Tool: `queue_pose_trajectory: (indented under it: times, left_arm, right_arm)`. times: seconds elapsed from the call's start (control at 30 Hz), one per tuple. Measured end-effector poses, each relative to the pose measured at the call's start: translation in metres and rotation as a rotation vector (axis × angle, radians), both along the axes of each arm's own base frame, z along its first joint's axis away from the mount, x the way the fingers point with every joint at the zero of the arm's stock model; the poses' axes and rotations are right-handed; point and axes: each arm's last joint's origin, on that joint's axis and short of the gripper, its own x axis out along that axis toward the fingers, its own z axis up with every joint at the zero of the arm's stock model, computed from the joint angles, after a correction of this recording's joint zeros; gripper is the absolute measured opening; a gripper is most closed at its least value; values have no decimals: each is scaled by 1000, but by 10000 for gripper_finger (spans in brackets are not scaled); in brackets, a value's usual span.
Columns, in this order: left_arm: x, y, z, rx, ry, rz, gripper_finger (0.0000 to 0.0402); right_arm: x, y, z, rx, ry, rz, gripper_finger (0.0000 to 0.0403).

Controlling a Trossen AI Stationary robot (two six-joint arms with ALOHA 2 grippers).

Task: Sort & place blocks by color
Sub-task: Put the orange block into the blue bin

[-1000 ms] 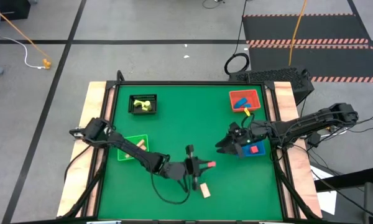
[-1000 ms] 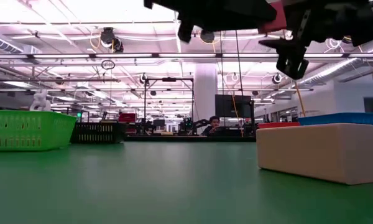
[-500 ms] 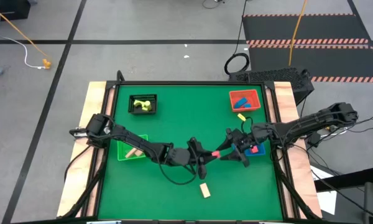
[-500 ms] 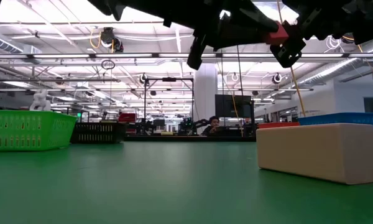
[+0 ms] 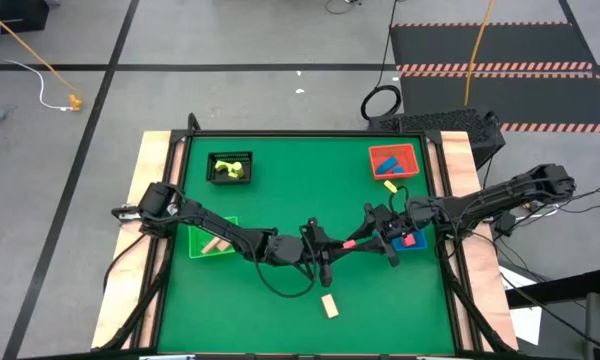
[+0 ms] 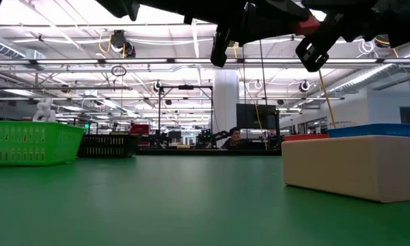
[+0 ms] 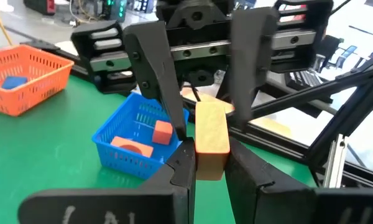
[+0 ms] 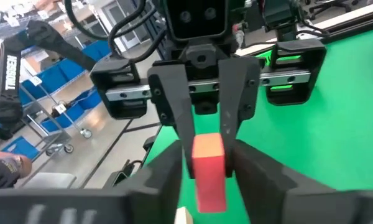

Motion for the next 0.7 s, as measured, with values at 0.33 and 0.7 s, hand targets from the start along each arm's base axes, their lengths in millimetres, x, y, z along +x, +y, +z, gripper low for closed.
queue_pose_trajectory:
  times: [0.33, 0.7]
  left_arm:
    - [1, 3, 2, -3, -16, 8, 56]
    - [1, 3, -2, -84, 13, -16, 194]
  right_arm:
    - [0, 0, 0, 1, 0, -2, 38]
    - [-4, -15, -5, 36, 115, -71, 38]
